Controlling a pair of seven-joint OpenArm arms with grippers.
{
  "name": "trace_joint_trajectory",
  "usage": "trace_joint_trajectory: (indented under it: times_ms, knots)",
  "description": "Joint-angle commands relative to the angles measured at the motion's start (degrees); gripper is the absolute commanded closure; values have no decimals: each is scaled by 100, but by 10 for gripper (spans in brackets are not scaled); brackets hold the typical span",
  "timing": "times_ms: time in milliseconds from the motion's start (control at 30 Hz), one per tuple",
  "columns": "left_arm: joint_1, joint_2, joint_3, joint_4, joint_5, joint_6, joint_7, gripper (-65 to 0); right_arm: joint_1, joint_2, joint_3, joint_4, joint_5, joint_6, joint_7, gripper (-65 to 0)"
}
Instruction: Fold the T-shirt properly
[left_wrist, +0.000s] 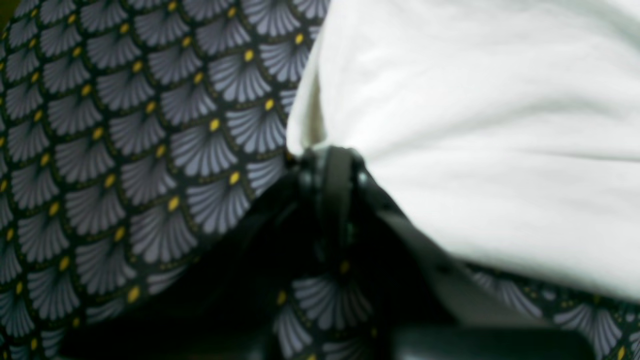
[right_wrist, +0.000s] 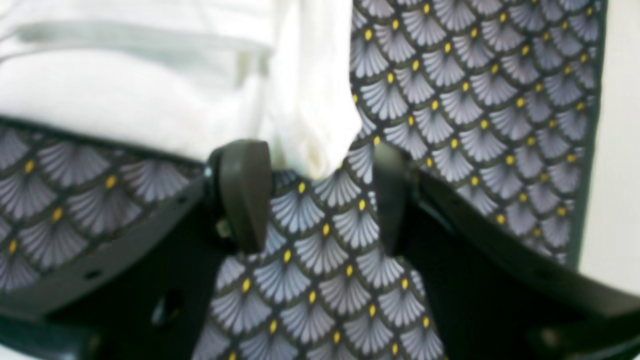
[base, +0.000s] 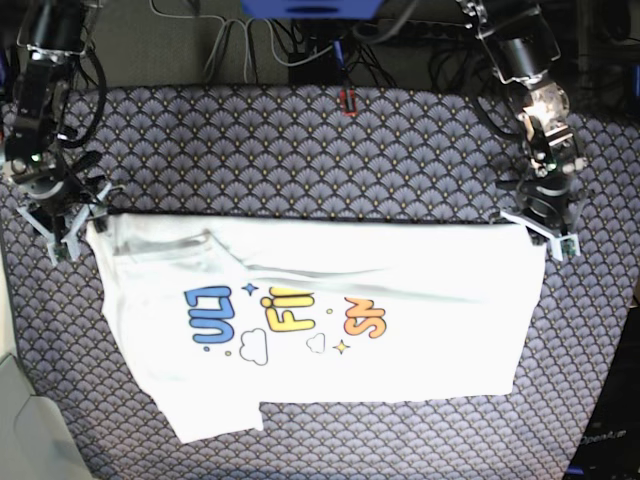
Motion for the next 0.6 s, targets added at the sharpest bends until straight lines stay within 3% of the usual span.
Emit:
trace_joint_trajectory:
  times_ms: [0, 267, 433, 500, 567]
  knots:
    - [-3, -54, -20, 56, 75, 86, 125, -3, 111, 189, 16, -35, 43, 17, 102, -337]
    - [-21, -45, -20, 56, 75, 86, 125, -3, 287, 198, 7, -597, 43, 17, 164, -327]
    - [-29, -19, -20, 56, 84, 86, 125, -3, 551, 198, -2, -923, 17, 457, 164, -273]
    - [-21, -19, -20, 56, 84, 86, 125, -3, 551, 198, 7, -932, 17, 483, 164, -252]
    - [-21, -19, -20, 56, 84, 86, 125, -3, 551, 198, 16, -932, 17, 483, 164, -188]
